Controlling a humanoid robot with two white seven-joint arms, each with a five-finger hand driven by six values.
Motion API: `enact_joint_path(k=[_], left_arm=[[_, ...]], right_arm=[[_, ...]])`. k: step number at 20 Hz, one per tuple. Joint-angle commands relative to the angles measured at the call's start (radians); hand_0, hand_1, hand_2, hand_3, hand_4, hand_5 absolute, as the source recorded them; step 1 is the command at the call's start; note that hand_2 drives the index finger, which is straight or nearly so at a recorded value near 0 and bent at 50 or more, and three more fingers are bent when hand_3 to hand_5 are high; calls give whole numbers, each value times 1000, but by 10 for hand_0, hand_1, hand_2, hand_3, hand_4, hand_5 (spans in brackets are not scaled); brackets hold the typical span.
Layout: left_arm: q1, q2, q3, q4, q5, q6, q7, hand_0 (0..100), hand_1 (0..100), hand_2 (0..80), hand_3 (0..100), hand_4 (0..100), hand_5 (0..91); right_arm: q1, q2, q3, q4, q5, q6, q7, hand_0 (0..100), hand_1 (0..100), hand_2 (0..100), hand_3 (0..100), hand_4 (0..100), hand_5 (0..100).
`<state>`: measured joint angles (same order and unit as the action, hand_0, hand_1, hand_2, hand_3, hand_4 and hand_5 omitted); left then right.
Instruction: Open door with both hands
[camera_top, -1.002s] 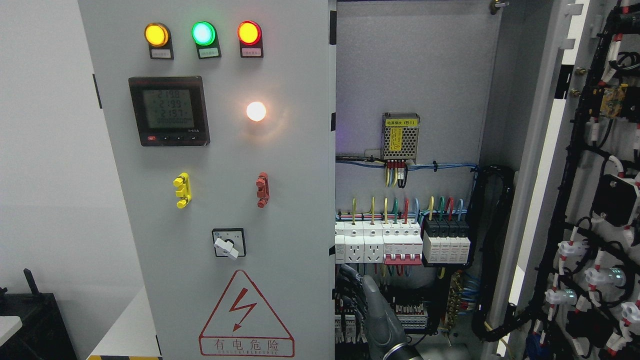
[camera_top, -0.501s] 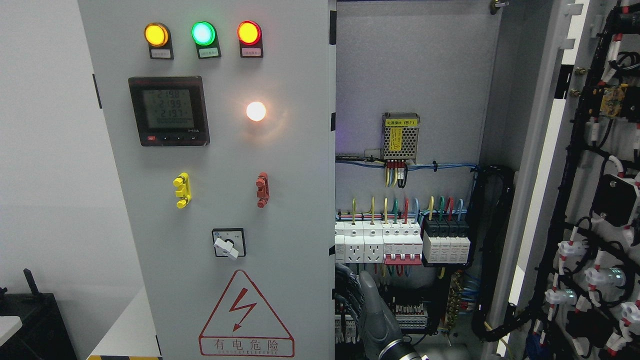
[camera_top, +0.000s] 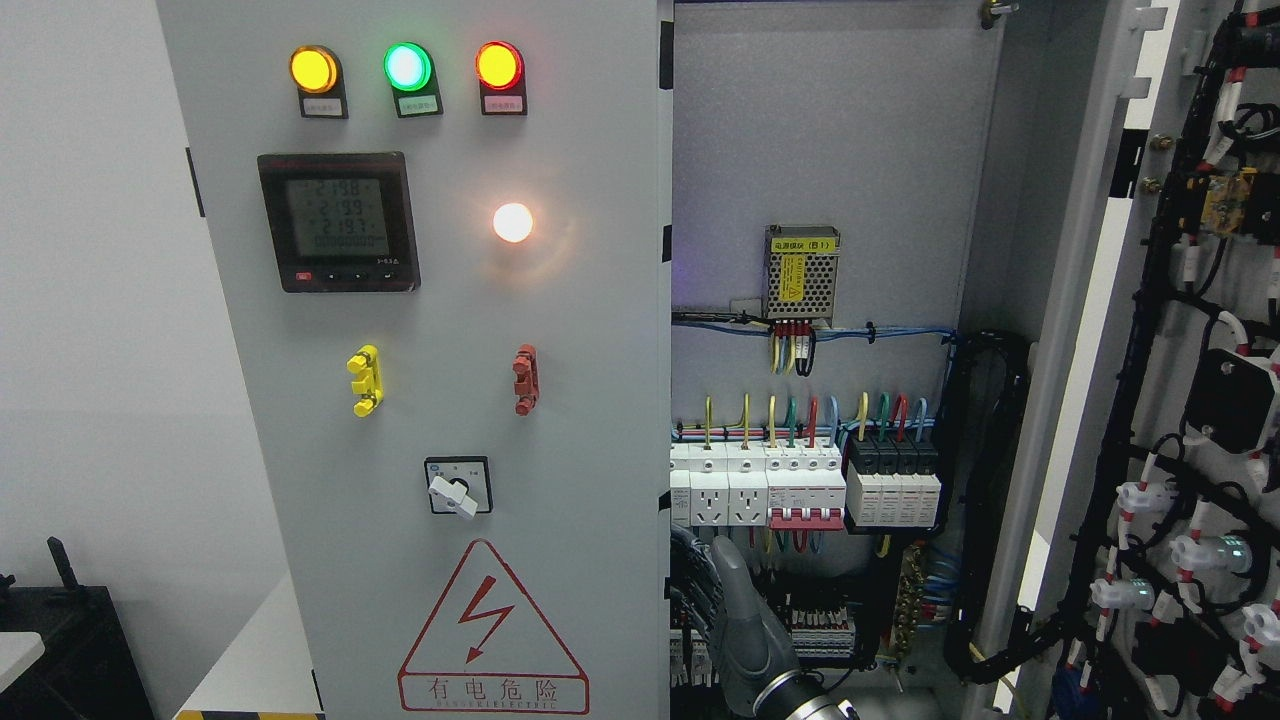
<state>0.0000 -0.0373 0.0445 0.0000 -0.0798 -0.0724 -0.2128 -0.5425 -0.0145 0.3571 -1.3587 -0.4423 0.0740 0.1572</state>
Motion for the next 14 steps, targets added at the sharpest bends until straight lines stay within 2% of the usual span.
enact_joint_path(k=[1, 8, 10, 14], left_arm=[[29, -1, -2, -32, 0, 0, 0, 0, 0, 0, 0, 43, 0], [29, -1, 0, -32, 0, 0, 0, 0, 0, 0, 0, 43, 0], [29, -1, 0, -32, 0, 0, 0, 0, 0, 0, 0, 43, 0], [29, -1, 0, -32, 0, 0, 0, 0, 0, 0, 0, 43, 0]], right_arm=[[-7, -39, 8, 15, -36, 16, 11, 0, 0, 0, 0, 0, 0], [-33, -59, 8, 29, -38, 16, 21, 0, 0, 0, 0, 0, 0], [-34, -58, 10, 32, -38, 16, 50, 0, 0, 0, 0, 0, 0], [-34, -59, 10, 39, -38, 18, 59, 0, 0, 0, 0, 0, 0]])
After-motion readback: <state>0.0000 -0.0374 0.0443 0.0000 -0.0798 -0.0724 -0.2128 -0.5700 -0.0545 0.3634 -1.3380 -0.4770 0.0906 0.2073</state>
